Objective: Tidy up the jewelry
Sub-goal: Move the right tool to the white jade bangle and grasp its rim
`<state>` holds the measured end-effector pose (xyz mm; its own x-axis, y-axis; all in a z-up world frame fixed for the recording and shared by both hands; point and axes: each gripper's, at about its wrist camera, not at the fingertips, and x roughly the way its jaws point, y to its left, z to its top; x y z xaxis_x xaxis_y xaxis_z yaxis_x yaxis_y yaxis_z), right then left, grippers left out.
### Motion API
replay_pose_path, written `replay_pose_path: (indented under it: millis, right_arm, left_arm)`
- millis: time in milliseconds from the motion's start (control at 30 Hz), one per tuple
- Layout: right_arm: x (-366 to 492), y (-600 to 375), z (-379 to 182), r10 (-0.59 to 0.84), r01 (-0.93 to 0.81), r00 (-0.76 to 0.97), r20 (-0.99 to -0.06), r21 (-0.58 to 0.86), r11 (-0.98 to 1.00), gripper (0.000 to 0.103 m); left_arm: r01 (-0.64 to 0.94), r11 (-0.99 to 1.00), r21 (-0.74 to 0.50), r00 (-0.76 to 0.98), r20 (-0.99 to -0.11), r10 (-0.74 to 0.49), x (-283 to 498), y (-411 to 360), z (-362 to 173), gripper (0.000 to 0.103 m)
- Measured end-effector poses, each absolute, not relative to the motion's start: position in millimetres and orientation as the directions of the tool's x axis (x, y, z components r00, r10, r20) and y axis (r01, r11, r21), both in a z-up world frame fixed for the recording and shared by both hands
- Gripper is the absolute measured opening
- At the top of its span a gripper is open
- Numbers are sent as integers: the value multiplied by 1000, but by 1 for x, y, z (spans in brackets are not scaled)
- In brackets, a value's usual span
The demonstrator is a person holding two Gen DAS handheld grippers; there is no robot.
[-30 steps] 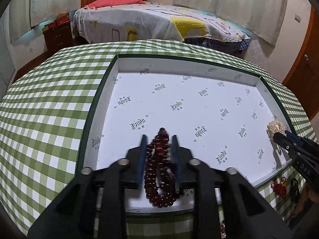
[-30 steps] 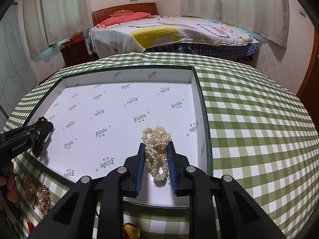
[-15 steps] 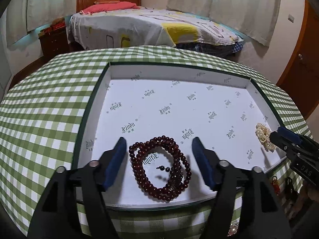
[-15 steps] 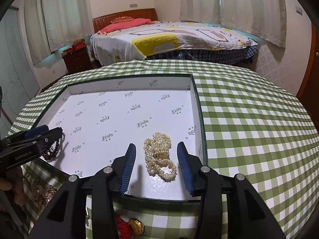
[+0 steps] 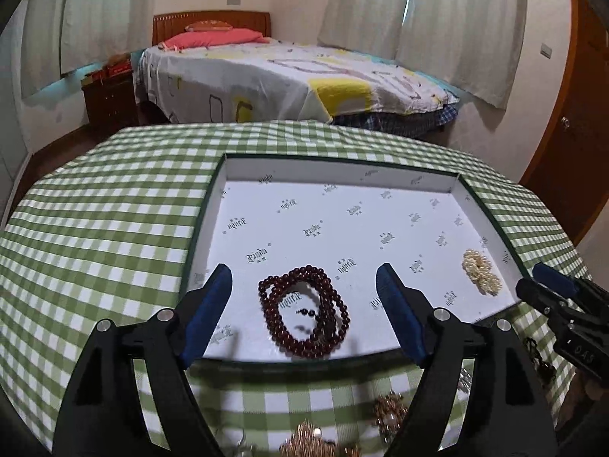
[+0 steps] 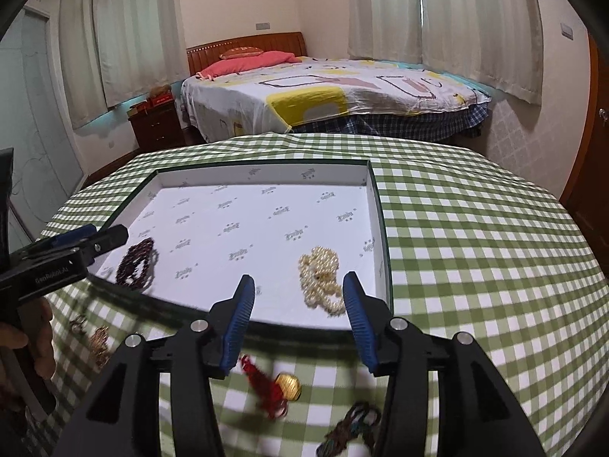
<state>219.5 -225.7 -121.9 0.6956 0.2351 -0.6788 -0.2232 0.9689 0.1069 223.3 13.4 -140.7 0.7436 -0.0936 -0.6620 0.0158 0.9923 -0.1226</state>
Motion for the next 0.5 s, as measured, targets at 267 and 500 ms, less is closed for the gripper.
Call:
replay_pose_path:
  millis: [267,500]
  right_arm:
    - [192,-224,-121,254,-241,691,-677,116,964,48]
    - [162,-219,-123,275,-261,684,-676,125,957,49]
  left_arm:
    - [7,995,-98,763,-643,-68,177,10,-131,76]
    - [-15,996,-89,755,-654,-46,139,13,-135,76]
